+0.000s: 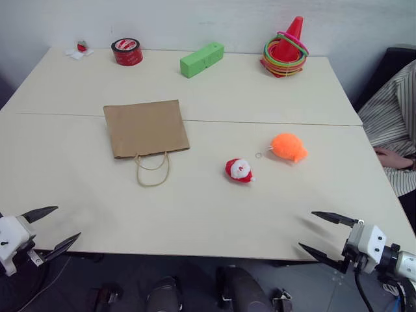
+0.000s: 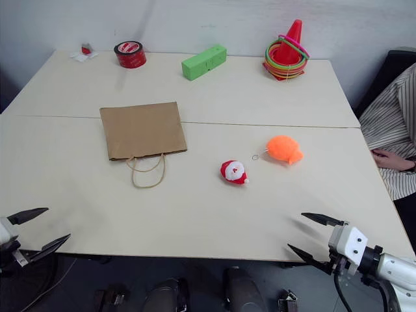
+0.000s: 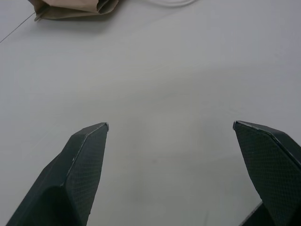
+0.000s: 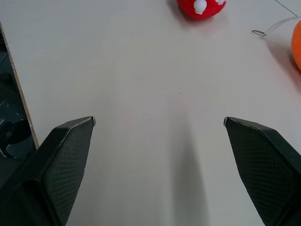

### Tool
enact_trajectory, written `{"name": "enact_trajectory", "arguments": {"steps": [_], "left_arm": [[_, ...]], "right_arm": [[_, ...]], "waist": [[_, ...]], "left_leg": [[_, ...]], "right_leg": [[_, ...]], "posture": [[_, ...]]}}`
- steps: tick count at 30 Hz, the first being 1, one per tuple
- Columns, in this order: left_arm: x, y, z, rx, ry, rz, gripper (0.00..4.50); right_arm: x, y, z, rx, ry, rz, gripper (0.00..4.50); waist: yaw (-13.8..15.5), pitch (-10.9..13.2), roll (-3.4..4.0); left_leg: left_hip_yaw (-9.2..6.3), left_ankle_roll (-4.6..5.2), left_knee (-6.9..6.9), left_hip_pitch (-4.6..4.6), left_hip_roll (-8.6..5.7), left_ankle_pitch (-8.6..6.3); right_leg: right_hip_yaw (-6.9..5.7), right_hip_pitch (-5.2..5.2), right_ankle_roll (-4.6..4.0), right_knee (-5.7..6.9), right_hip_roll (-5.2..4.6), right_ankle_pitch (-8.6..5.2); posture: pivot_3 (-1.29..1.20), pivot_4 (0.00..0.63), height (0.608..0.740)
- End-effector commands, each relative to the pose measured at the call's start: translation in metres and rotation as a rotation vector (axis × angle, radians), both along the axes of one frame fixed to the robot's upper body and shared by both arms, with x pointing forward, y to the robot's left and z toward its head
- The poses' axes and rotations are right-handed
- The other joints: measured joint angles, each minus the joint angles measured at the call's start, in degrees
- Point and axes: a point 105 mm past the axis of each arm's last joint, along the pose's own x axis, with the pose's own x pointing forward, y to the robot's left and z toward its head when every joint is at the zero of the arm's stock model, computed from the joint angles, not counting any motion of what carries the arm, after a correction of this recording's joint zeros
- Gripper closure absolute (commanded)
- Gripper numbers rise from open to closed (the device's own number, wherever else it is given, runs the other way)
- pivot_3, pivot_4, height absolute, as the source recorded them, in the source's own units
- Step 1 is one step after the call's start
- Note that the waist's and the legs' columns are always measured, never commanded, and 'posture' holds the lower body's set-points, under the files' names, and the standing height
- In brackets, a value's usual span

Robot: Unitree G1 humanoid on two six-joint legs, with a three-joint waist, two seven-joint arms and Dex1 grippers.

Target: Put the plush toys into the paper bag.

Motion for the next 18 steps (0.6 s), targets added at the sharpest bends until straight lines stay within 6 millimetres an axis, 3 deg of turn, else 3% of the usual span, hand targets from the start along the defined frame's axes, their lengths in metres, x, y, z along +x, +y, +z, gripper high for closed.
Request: {"name": "enact_trajectory", "arguments": {"steps": [1, 5, 8, 11, 15, 18], "left_arm": [[0.003, -0.001, 0.006, -0.006, -0.006, -0.021, 0.05], [0.017, -0.016, 0.018, -0.108, 0.011, -0.071, 0.05], [0.052, -0.033, 0.039, -0.123, -0.052, -0.095, 0.05], [0.086, -0.059, 0.043, -0.062, -0.099, -0.173, 0.05], [0.132, -0.089, 0.048, 0.007, -0.172, -0.238, 0.05], [0.155, -0.102, 0.042, 0.097, -0.187, -0.283, 0.65]], "right_arm": [[-0.002, 0.010, 0.005, 0.021, -0.028, 0.018, 0.00], [0.008, 0.032, 0.025, 0.118, -0.092, 0.022, 0.00], [0.023, 0.056, 0.060, 0.295, -0.158, 0.013, 0.00], [0.034, 0.080, 0.081, 0.371, -0.207, 0.048, 0.00], [0.044, 0.096, 0.090, 0.389, -0.239, 0.060, 0.00], [0.046, 0.102, 0.088, 0.379, -0.240, 0.066, 0.00]], "waist": [[-0.09, 0.00, 0.01], [-0.11, 0.00, 0.00], [-0.10, 0.00, -0.03], [0.38, 0.00, 0.07], [1.38, -0.02, 0.08], [1.70, -0.03, 0.07]], "left_leg": [[0.00, 0.00, 0.00, 0.00, 0.00, 0.00], [-0.02, -0.03, 0.05, 0.04, 0.02, 0.04], [-0.02, -0.10, 0.16, 0.11, -0.03, 0.10], [-0.05, -0.25, 0.18, 0.13, -0.08, 0.25], [0.01, -0.02, 0.16, 0.10, -0.09, 0.46], [0.08, -0.27, 0.21, -0.11, -0.08, 0.54]], "right_leg": [[0.00, -0.01, 0.00, 0.01, 0.01, 0.00], [-0.02, -0.01, 0.00, 0.16, 0.03, 0.00], [0.01, -0.01, 0.01, 0.44, -0.03, 0.00], [0.00, 0.00, -0.05, 0.46, -0.03, 0.28], [0.01, -0.06, -0.05, 0.46, 0.07, 0.30], [0.05, -0.22, 0.03, 0.46, 0.15, 0.25]], "posture": [[0.00, 0.150, 0.740], [0.00, 0.150, 0.740], [0.00, 0.150, 0.740], [0.00, 0.150, 0.740], [0.00, 0.150, 0.740], [0.00, 0.150, 0.740]]}}
